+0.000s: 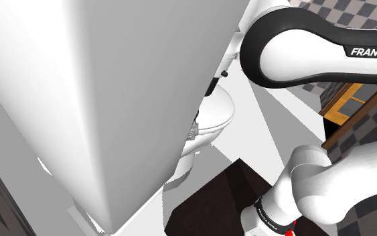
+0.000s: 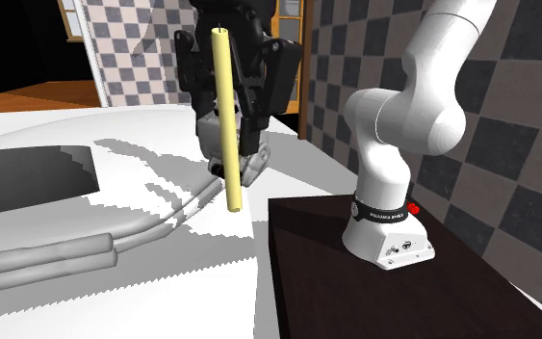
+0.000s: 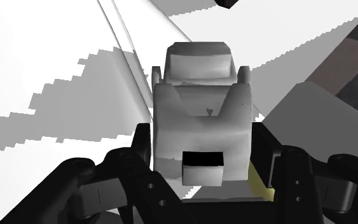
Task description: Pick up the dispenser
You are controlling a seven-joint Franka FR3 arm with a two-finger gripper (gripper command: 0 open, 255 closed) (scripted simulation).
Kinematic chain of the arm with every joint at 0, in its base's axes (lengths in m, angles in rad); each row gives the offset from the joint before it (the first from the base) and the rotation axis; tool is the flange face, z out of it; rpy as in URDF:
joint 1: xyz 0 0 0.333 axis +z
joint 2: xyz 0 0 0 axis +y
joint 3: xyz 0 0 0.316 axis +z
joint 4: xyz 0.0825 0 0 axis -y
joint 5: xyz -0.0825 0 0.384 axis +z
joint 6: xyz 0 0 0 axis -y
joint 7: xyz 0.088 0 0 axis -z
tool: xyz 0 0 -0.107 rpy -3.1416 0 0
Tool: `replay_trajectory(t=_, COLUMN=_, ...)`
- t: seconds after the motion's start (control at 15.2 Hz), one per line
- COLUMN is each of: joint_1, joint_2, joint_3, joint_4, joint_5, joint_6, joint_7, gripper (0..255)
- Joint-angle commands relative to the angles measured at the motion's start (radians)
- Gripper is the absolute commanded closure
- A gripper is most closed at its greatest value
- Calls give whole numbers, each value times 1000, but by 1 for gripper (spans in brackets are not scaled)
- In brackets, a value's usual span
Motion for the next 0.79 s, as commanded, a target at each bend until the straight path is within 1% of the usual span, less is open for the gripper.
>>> replay_trajectory(t=0.0, joint_1=5, joint_2=-4, joint_3=3, joint_4=36, joint_5=5, joint_6=-21, joint_7=3, gripper=255)
replay_trajectory(t=0.33, joint_1=6, joint_2=1, joint_3=-6, joint_4=107, joint_5=-2, joint_6=-86, joint_7=4, gripper=255)
replay_trajectory(t=0.59, joint_1=22, joint_2=10, joint_3=-23, joint_4=166, joint_5=-13, joint_6=-138, joint_7=10, gripper=255)
replay_trajectory(t=0.73, joint_1=34, joint_2=12, joint_3=-32, joint_4=168, joint_5=-19, joint_6=-140, joint_7=15, gripper=255)
